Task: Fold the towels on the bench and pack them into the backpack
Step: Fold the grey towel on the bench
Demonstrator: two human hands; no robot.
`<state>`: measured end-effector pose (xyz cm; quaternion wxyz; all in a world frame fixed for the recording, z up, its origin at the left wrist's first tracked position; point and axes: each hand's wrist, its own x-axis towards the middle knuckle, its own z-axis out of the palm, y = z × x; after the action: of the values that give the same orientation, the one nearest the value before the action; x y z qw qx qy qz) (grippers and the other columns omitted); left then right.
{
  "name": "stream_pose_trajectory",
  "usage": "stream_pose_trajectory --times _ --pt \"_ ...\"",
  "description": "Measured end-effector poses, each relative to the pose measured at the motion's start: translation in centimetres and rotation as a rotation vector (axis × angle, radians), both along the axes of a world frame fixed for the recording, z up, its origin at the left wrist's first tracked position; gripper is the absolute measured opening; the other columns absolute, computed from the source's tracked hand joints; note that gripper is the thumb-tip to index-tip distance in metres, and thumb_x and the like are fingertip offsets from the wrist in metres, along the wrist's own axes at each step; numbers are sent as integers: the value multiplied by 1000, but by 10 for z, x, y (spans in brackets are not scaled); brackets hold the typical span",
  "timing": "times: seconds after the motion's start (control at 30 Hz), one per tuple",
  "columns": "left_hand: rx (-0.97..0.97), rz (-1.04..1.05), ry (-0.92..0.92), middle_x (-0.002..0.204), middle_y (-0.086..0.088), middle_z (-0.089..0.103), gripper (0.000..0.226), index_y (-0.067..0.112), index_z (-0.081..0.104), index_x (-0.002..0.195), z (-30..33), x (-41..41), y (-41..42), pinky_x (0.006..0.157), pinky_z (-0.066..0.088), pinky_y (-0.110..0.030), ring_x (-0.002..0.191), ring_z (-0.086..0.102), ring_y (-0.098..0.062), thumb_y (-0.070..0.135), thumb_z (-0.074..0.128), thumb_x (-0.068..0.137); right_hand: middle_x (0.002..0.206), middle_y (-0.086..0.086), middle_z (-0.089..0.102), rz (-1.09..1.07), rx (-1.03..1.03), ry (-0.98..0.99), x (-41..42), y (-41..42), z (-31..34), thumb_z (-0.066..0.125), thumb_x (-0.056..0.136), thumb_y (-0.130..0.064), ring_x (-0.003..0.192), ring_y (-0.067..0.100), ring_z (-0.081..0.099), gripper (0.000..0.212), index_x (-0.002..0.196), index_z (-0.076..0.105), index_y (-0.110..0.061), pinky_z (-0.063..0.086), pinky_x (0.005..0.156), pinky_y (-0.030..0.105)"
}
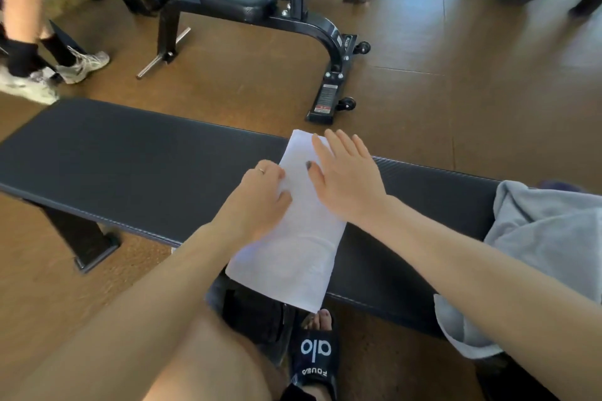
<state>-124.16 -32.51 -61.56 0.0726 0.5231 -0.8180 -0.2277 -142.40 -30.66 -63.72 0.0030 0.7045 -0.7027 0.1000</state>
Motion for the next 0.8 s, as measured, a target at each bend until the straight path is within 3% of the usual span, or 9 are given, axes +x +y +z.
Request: stream_pose_trajectory --times 0.07,0.17,0.33,0.43,0.5,0.63,0.73,0.8 --pt "-73 29 -11 128 -2 49 33 14 48 129 3 -9 -19 75 40 -26 97 54 -16 30 51 101 156 10 33 27 12 -15 14 19 1 28 103 -43 145 31 27 55 151 31 -15 19 121 46" --pt "-61 99 11 116 -4 57 34 13 48 125 6 -24 -48 73 41 -28 91 57 -18 34 56 99 162 11 19 10 120 -19 24 38 -4 22 103 -48 150 32 14 60 155 20 -18 12 123 46" --pt "-106 155 -84 102 -8 60 11 14 49 99 -13 -37 -67 61 36 -33 83 55 -24 25 47 101 166 8 -6 39 199 -42 20 45 -17 15 103 -52 152 28 -9 64 159 3 -22 -6 124 42" --pt "-154 178 -75 98 -9 59 12 13 48 94 -17 -37 -64 55 31 -31 77 52 -23 17 39 102 166 10 -2 29 211 -25 21 46 -14 8 101 -53 153 30 -5 66 159 6 -21 -2 124 44" --pt "-169 181 -60 96 -9 61 15 12 50 94 -19 -35 -63 56 32 -32 76 53 -23 17 39 102 165 12 11 50 174 -31 27 53 -5 4 97 -54 152 33 7 71 157 15 -19 4 124 45" --pt "-151 153 16 99 -8 63 18 11 52 114 -11 -27 -57 69 44 -37 86 56 -25 21 43 102 142 8 47 337 69 -130 53 101 18 36 96 -51 135 31 38 59 142 41 -14 19 121 45" --pt "-117 73 -15 107 -6 59 35 13 43 133 7 -18 -40 77 51 -40 89 59 -23 18 48 99 137 7 46 524 88 -65 57 135 13 60 82 -53 132 29 38 74 139 43 -9 19 119 47" --pt "-173 -39 -197 118 -7 52 45 15 38 137 22 -11 -24 77 52 -39 91 57 -23 15 51 94 141 11 39 560 125 91 53 143 4 74 70 -41 134 32 34 88 142 37 -7 22 118 51"
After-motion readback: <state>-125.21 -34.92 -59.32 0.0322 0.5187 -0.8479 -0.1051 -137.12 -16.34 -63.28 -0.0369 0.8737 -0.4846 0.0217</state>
